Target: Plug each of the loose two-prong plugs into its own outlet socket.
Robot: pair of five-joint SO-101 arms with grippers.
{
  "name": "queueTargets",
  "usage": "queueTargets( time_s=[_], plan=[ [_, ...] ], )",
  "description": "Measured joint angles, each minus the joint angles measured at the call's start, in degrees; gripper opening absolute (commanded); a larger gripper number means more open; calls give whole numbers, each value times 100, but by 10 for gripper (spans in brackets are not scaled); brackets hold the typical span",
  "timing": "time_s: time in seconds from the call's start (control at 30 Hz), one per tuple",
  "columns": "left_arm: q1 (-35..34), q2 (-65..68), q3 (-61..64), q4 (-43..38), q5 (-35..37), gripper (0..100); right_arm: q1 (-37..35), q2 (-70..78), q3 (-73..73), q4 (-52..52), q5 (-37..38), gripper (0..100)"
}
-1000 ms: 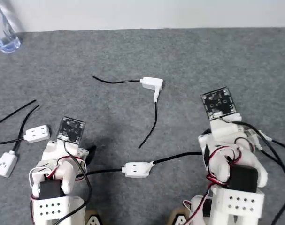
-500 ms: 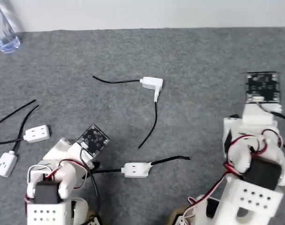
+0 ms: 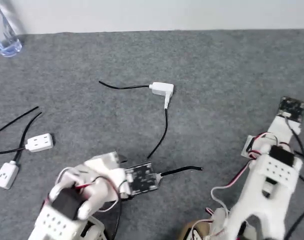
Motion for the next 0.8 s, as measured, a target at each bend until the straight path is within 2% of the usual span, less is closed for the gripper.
queueTargets(
  time_s=[0.13, 0.23, 0.37, 0.57, 0.8],
  plan=[
    [211, 1222, 0, -826, -9, 316, 0, 862, -9, -369, 0, 183],
    [229, 2092, 0, -1424, -299, 316, 0, 1389, -167, -422, 0, 181],
    [255, 3095, -53, -1635, -738, 316, 0, 1925, -484, -431, 0, 181],
    [343, 4026, -281, -2180, -844, 316, 0, 2110, -730, -413, 0, 180],
    [949, 4712, -299, -2541, -862, 316, 0, 2145, -747, -413, 0, 180]
  ],
)
